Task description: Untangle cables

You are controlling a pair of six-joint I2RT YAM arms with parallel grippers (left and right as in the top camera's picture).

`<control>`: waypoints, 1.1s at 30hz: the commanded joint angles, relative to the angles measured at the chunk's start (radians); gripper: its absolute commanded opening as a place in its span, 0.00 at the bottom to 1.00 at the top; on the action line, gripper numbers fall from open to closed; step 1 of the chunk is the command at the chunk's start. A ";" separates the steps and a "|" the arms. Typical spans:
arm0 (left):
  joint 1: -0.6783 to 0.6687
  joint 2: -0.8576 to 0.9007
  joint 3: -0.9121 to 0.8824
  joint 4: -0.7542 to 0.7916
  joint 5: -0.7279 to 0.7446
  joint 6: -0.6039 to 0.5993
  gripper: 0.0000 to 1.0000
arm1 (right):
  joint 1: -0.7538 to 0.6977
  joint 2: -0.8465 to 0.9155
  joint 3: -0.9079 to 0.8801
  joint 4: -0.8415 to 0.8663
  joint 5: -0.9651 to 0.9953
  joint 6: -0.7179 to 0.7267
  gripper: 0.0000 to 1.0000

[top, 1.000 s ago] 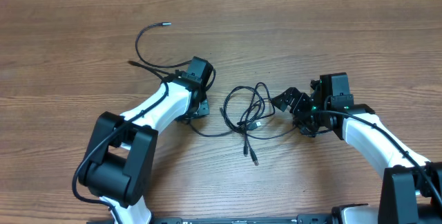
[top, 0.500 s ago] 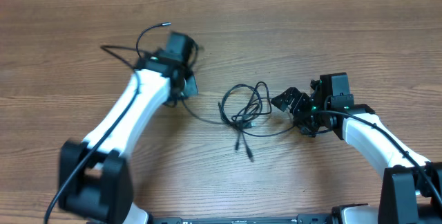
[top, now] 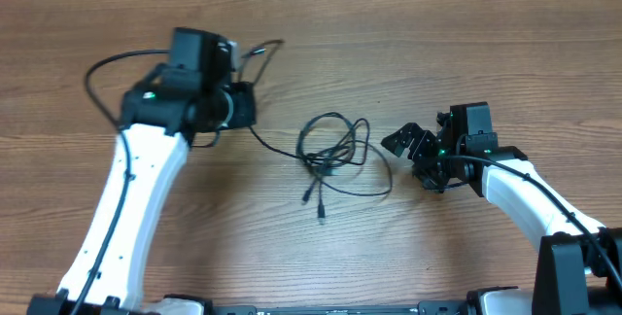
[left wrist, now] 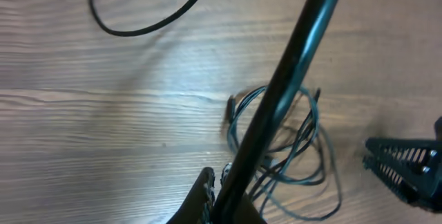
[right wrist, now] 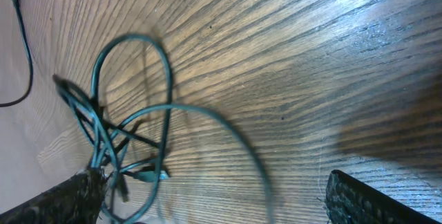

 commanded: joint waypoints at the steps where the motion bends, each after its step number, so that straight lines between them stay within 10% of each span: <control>1: 0.042 -0.047 0.013 -0.021 0.034 0.025 0.04 | -0.004 -0.016 0.004 0.017 -0.005 0.008 1.00; 14: 0.043 -0.044 0.011 -0.105 0.093 -0.002 0.04 | -0.004 -0.016 0.004 0.036 -0.005 0.008 1.00; 24: 0.043 -0.044 0.011 -0.118 0.093 -0.002 0.04 | -0.007 -0.041 0.021 0.444 -0.354 0.032 1.00; 33: 0.043 -0.044 0.011 -0.116 0.093 -0.002 0.04 | -0.006 -0.096 0.264 0.254 -0.236 0.028 0.99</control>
